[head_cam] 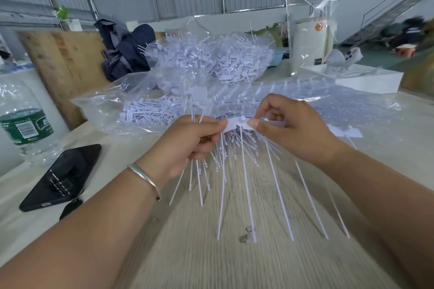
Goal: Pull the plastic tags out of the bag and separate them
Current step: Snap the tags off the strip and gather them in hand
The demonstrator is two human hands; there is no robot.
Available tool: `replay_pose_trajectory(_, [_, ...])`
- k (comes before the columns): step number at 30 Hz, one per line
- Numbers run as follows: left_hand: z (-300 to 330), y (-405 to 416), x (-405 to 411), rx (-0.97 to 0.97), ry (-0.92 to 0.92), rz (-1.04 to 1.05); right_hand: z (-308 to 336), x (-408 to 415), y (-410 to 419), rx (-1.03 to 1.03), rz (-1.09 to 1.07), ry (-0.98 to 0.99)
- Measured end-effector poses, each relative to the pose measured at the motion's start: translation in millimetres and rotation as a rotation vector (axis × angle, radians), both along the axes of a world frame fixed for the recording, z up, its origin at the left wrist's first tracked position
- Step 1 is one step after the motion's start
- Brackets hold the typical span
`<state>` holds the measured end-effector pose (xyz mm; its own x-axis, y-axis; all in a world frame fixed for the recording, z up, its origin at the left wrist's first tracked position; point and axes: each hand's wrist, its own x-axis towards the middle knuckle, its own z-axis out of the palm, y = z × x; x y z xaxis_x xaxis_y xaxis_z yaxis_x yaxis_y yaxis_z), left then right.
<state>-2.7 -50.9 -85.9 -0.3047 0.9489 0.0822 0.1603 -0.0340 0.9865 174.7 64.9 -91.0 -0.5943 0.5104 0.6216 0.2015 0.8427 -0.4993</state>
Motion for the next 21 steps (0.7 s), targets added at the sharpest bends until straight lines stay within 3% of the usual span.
replay_pose_trajectory(5, [2, -7, -3, -0.054, -0.028, -0.193, 1, 0, 0, -0.249, 0.149, 0.003])
replay_pose_trajectory(9, [-1, -5, 3, -0.062, -0.108, -0.350, -4, -3, -5, -0.323, 0.259, -0.061])
replay_pose_trajectory(12, [-3, -2, 8, -0.022, -0.183, -0.352, -6, -7, -10, -0.339, 0.265, -0.021])
replay_pose_trajectory(17, [6, 0, 4, 0.050, -0.485, -0.263, 0, -8, -10, -0.406, 0.239, 0.177])
replay_pose_trajectory(21, [9, -2, -2, 0.096, -0.529, -0.193, 2, -2, -6, -0.458, 0.222, 0.244])
